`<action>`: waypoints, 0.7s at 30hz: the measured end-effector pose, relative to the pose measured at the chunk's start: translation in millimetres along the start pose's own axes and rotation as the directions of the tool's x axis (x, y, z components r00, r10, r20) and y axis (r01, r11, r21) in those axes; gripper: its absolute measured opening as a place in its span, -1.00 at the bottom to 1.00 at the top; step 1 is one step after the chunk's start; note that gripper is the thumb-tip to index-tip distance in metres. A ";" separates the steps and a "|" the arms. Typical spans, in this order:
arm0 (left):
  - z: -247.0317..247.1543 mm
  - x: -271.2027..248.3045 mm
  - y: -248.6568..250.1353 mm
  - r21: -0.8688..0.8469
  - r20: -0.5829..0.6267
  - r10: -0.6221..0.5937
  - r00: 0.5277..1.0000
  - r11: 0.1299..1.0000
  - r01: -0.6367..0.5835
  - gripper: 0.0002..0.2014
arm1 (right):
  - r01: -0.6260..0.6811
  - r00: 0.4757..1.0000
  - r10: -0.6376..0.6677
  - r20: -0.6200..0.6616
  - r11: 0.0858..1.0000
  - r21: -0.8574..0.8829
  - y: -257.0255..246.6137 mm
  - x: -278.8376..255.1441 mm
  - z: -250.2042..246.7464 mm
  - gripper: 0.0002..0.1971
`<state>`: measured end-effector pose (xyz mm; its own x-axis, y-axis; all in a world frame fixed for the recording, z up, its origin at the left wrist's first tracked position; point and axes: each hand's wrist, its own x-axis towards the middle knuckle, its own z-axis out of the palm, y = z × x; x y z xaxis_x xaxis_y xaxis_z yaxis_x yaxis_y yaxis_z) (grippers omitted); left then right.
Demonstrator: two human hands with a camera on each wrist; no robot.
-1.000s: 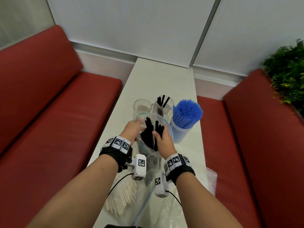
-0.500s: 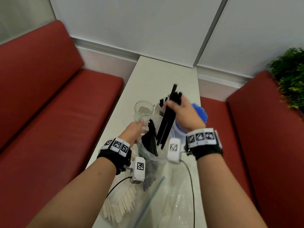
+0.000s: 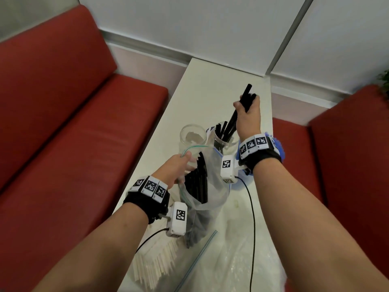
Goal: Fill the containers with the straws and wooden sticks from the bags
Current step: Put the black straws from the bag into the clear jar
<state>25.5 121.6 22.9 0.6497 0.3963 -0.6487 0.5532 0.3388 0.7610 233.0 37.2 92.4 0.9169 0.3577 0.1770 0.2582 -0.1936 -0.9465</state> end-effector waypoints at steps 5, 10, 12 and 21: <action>-3.1 4.7 -0.6 0.008 0.003 -0.013 1.000 1.000 0.013 -0.54 | -0.092 0.996 0.090 0.028 0.994 0.061 15.9 -9.8 6.9 -0.68; 0.3 1.3 0.5 0.046 0.008 -0.001 1.000 0.999 0.001 -0.54 | 0.008 1.000 -0.009 0.018 0.999 0.034 0.6 -19.6 -1.9 -0.68; 2.5 -1.8 0.8 0.058 0.006 0.015 1.000 0.998 -0.016 -0.54 | 0.068 0.996 -0.064 -0.060 0.996 0.055 -9.7 -32.7 -6.1 -0.66; 14.4 -24.9 -0.4 0.014 -0.053 0.131 0.990 0.991 -0.130 -0.55 | -0.174 0.484 0.664 0.570 0.711 -0.681 4.7 -139.3 -9.3 -0.84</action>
<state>16.6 99.3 38.8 0.6882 0.4816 -0.5426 0.4709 0.2724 0.8391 109.3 -22.0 65.8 0.4419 0.5649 -0.6968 0.2309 -0.8222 -0.5202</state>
